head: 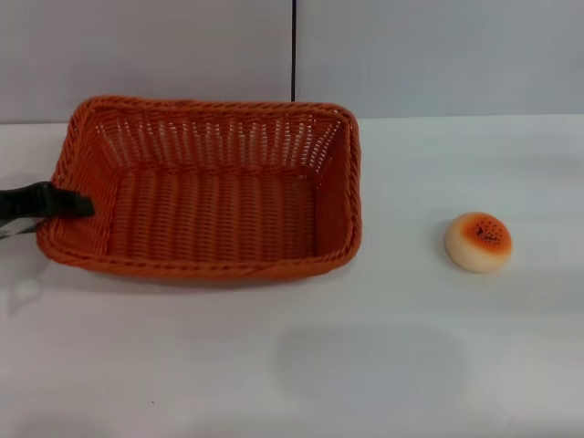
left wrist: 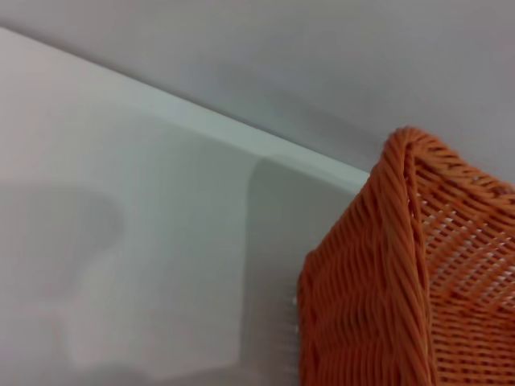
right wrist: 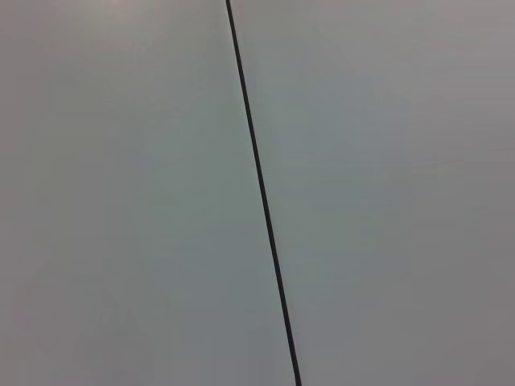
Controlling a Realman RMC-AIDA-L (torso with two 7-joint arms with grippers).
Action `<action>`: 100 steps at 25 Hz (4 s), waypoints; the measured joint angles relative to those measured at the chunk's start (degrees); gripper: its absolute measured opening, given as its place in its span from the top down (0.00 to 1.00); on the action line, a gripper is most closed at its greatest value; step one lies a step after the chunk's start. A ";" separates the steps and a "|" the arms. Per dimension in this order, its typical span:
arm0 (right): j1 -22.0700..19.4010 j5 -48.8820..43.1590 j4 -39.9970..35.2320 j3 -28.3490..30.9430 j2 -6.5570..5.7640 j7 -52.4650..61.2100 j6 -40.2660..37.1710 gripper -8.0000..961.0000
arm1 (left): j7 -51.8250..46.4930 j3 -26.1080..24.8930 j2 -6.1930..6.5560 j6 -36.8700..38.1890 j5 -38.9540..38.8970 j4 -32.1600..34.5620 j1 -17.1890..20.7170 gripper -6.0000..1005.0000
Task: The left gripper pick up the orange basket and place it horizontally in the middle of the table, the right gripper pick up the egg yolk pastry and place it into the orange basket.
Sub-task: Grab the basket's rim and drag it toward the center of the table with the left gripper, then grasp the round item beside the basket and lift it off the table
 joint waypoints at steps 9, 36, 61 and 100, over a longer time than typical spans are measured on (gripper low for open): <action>0.51 0.00 0.01 -0.02 -0.61 -0.18 0.18 0.34 | 1.27 -2.48 0.29 1.58 -1.25 -1.95 -2.80 0.45; 0.77 -3.44 -6.42 -16.58 0.64 6.12 7.29 0.34 | 55.12 -29.60 0.22 2.94 -30.69 -22.98 -1.97 0.31; 0.05 -54.49 -42.56 -19.00 2.83 74.16 -5.30 0.34 | 121.33 -36.62 -0.10 8.56 -58.20 -59.17 0.37 0.32; 4.79 -72.31 -32.35 -25.23 3.44 94.80 -2.10 0.34 | 128.82 -39.70 -0.01 15.36 -59.44 -66.90 4.43 0.32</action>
